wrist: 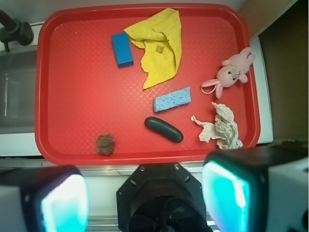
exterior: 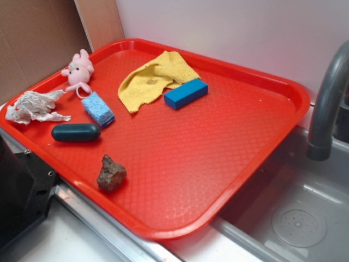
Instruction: Grab the pink bunny.
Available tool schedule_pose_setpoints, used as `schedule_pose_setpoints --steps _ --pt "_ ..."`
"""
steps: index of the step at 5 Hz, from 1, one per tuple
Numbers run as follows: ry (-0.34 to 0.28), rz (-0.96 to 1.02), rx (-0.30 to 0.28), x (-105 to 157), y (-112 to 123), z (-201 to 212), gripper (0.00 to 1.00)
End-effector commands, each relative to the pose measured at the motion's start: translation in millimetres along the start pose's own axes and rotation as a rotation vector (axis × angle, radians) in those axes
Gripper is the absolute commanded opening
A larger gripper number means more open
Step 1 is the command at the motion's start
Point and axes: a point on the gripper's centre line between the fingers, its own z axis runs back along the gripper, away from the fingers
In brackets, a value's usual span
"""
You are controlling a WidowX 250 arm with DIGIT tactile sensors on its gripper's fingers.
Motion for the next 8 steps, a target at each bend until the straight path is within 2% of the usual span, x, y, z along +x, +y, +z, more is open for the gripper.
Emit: schedule_pose_setpoints --steps 1,2,3,4,5,6,7,8 --pt "0.0 0.0 0.0 0.0 0.0 0.0 1.0" --pt "0.055 0.036 0.09 13.2 29.7 -44.8 1.0" --pt "0.075 0.277 0.202 39.4 75.3 -65.4 1.0" --pt "0.013 0.529 0.231 52.6 115.6 -84.5 1.0" --pt "-0.011 0.778 0.206 56.8 126.0 -117.2 1.0" --pt "-0.081 0.918 0.248 54.1 137.7 -146.1 1.0" --pt "-0.128 0.896 0.236 65.2 149.7 -174.2 1.0" --pt "-0.177 0.843 0.203 75.2 170.6 -180.4 1.0"
